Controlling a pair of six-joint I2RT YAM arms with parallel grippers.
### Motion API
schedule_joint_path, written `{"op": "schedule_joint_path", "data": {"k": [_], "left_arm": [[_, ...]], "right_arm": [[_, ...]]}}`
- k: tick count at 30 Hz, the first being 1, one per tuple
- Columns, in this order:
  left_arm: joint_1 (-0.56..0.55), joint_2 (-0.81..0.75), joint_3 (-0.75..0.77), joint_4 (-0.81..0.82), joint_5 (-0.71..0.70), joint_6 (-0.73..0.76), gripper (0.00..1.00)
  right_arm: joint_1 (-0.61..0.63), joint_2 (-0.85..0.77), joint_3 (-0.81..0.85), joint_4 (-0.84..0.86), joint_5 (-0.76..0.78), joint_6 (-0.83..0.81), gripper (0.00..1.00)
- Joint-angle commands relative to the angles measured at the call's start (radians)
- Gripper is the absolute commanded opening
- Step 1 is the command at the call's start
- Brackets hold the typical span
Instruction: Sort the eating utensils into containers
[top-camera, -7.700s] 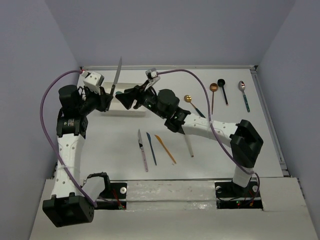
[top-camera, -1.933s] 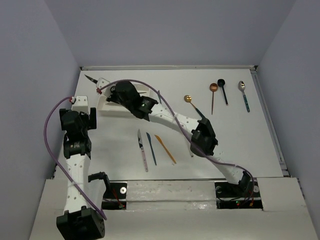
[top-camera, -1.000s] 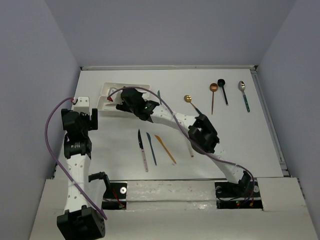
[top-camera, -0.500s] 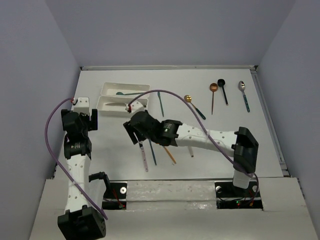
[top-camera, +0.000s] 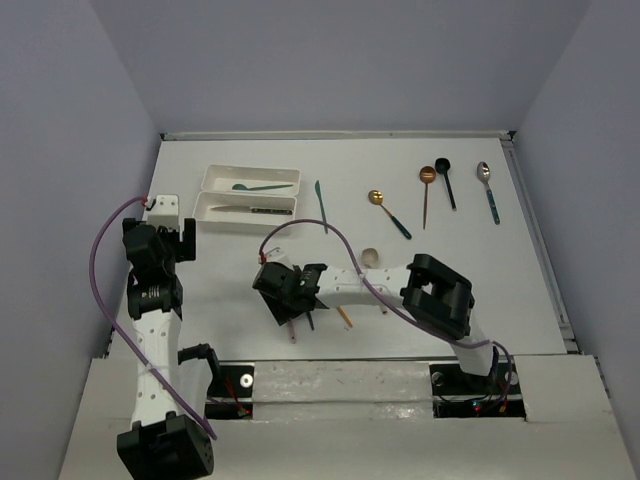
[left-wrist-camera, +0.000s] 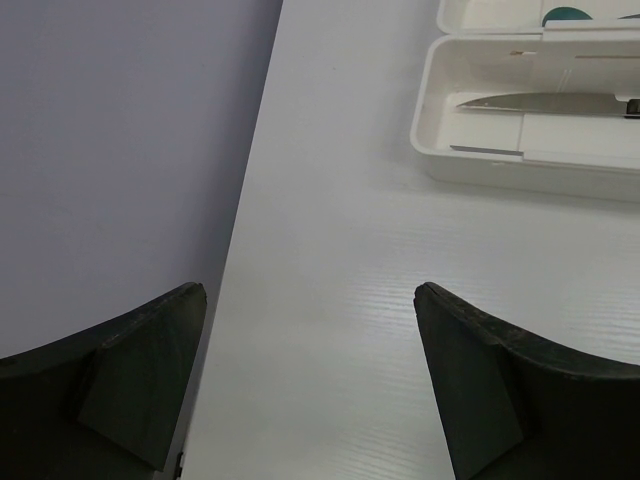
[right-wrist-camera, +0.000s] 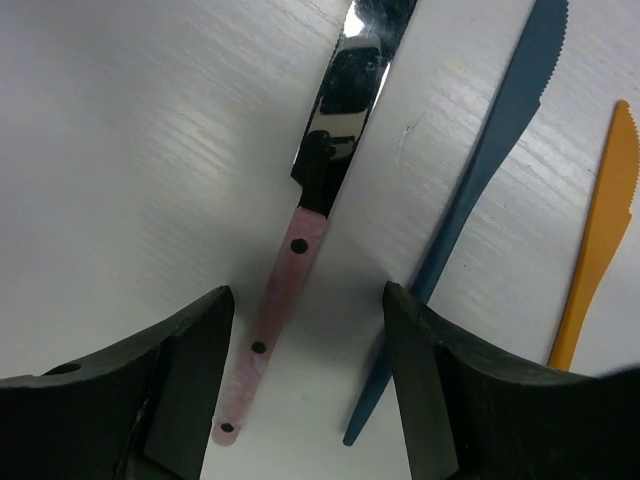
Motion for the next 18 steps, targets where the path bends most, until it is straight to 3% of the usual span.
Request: {"op": "schedule_joint_path", "data": {"k": [1, 5, 7, 8, 11, 12, 14, 18], "left_arm": [[0.008, -0.022, -0.009, 0.041, 0.021, 0.011, 0.99], [0.008, -0.02, -0.012, 0.041, 0.027, 0.011, 0.99], [0.01, -0.02, -0.011, 0.041, 0.031, 0.013, 0.99], [0.008, -0.019, -0.011, 0.041, 0.032, 0.013, 0.99], [0.01, -0.019, -0.012, 0.041, 0.032, 0.013, 0.99], [0.01, -0.019, -0.012, 0.041, 0.032, 0.011, 0.99], [0.01, -0.02, -0.012, 0.041, 0.032, 0.014, 0.99], [0.01, -0.015, -0.012, 0.041, 0.032, 0.013, 0.99]], "right_arm": [[0.0, 0.071, 0.052, 0.008, 0.004, 0.011, 0.66], [0.0, 0.107, 0.074, -0.021, 0.063, 0.015, 0.63], [0.0, 0.122, 0.084, -0.044, 0.084, 0.012, 0.53], [0.0, 0.133, 0.086, -0.052, 0.086, 0.009, 0.41], [0.0, 0.142, 0.088, -0.055, 0.08, 0.006, 0.22], [0.0, 0.143, 0.088, -0.055, 0.078, 0.005, 0.1], [0.0, 0.14, 0.088, -0.054, 0.083, 0.005, 0.0], [0.0, 0.105, 0.11, -0.045, 0.106, -0.046, 0.0]]}}
